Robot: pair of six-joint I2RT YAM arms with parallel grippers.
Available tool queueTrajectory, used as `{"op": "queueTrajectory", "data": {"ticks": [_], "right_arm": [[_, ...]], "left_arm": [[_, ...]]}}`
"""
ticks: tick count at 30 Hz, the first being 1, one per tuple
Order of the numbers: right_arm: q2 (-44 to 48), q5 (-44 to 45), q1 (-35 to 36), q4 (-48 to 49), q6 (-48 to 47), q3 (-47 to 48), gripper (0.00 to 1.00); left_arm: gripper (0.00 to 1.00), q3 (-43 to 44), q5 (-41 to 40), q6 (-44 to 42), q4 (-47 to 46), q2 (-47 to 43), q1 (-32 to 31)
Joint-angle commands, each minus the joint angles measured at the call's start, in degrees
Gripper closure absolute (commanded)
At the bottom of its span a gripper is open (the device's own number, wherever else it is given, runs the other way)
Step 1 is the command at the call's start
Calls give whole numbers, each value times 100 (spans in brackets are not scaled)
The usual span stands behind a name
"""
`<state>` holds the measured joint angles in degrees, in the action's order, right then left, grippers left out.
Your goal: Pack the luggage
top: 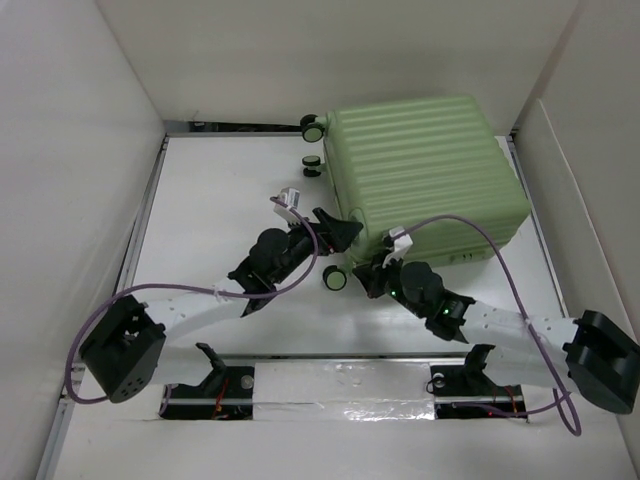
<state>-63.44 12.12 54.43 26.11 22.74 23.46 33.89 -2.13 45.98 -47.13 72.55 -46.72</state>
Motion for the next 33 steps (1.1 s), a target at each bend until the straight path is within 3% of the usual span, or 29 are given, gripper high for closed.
{"op": "queueTrajectory", "data": {"ticks": [1, 4, 9, 12, 17, 22, 27, 33], "right_arm": [[454, -993, 366, -70, 204, -104, 100], [1043, -896, 366, -176, 362, -509, 100], [1553, -869, 366, -325, 468, -791, 100], [1633, -887, 366, -466, 450, -782, 100], [1598, -1053, 419, -528, 389, -703, 100], [1668, -1054, 419, -642, 397, -747, 100], [1782, -984, 419, -607, 468, -835, 100], [1686, -1019, 419, -651, 433, -756, 100]], "left_arm": [[6, -22, 891, -457, 967, -486, 48], [1, -75, 390, -528, 1363, -794, 268], [1, -15, 432, -107, 1111, -717, 1480], [1, 187, 643, 227, 645, -226, 2207], [2, 1065, 1162, 903, -173, 1364, 3062], [3, 2445, 1803, 1369, -831, 2910, 3336], [2, 3052, 1892, 1721, -1386, 3519, 3336], [2, 3930, 1760, 1915, -1246, 4187, 3336]]}}
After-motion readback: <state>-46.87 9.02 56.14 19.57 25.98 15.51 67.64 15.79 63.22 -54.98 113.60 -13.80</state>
